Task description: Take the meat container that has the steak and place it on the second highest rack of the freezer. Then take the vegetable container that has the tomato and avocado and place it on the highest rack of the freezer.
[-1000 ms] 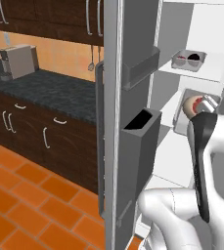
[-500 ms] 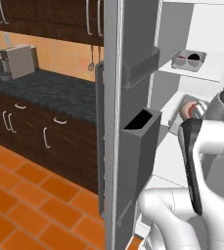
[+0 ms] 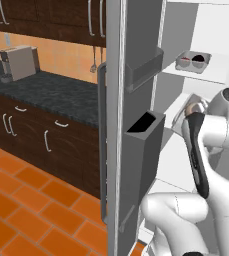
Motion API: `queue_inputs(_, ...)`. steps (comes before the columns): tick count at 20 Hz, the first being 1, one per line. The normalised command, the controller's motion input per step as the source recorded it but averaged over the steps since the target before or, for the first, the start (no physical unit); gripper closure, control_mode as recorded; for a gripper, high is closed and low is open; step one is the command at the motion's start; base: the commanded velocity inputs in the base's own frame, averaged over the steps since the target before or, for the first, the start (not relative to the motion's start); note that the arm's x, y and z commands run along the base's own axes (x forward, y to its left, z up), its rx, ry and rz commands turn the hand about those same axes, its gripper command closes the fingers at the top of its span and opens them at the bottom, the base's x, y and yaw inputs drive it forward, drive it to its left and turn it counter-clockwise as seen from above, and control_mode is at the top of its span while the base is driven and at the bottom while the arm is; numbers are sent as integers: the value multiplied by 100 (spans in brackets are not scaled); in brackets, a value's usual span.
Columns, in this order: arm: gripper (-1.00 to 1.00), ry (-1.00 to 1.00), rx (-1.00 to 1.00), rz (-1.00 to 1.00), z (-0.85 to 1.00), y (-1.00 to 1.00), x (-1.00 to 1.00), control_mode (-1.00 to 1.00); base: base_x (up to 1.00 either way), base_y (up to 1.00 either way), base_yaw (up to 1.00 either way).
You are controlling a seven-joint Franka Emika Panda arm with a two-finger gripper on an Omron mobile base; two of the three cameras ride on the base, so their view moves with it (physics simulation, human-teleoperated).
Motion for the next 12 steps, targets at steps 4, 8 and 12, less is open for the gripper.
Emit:
queue_inputs(4,100,-2,-1,-6,0,-3,17,-100,0,0,0)
queue_inputs(8,100,-8,5,0,0,-34,-23,-100,0,0,0)
queue_inputs(12,100,-8,4,0,6,-19,-47,-100,0,0,0)
